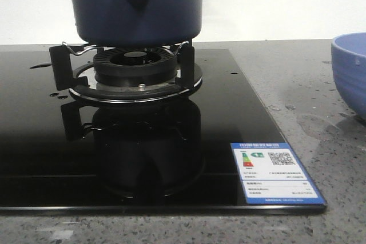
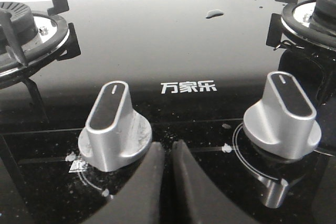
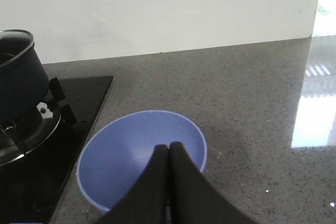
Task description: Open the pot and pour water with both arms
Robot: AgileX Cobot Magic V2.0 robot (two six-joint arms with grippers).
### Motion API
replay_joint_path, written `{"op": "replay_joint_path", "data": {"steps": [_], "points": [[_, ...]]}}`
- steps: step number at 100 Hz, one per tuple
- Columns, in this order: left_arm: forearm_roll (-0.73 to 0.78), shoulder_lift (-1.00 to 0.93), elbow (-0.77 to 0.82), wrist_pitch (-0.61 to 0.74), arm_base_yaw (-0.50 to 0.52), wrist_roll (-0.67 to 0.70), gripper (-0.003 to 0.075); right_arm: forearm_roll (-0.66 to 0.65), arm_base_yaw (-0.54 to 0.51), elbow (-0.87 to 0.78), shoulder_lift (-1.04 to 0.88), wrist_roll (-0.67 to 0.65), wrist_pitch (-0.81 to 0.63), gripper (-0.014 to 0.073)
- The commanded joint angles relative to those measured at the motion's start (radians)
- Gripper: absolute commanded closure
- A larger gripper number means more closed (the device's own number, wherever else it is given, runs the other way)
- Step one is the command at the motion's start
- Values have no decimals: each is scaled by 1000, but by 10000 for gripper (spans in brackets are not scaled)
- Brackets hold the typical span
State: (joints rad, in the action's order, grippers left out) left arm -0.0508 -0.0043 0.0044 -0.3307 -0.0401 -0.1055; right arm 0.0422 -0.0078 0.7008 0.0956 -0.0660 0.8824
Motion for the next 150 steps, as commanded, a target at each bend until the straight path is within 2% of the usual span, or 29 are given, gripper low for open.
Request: {"op": "replay_joint_path", "data": {"steps": [1,40,53,58,68,76,92,104,113,130,150], "points": [[-15,-26,27,47,3,9,741,-4,4,22,17,13,-80,663],[-15,-26,27,47,3,9,741,-4,4,20,17,13,-80,663],[-15,-26,27,47,3,9,741,-147,1,-17,17,13,-92,663],[-15,-26,27,47,3,9,741,-163,1,-42,17,11,-120,663],[-15,-26,27,47,3,9,741,-224,1,-140,17,-10,-235,663],[-15,-26,27,47,3,9,741,-265,0,-242,17,-19,-382,663],[-15,-26,27,47,3,9,741,-249,-32,-508,17,-56,-685,663],[-15,-26,27,47,3,9,741,-166,-45,-667,12,-60,-813,663],[-15,-26,27,47,3,9,741,-142,-47,-733,-19,-60,-792,663],[-15,-26,27,47,3,9,741,-144,-63,-733,-109,-60,-568,663],[-15,-26,27,47,3,9,741,-158,-70,-733,-123,-58,-569,663]]}}
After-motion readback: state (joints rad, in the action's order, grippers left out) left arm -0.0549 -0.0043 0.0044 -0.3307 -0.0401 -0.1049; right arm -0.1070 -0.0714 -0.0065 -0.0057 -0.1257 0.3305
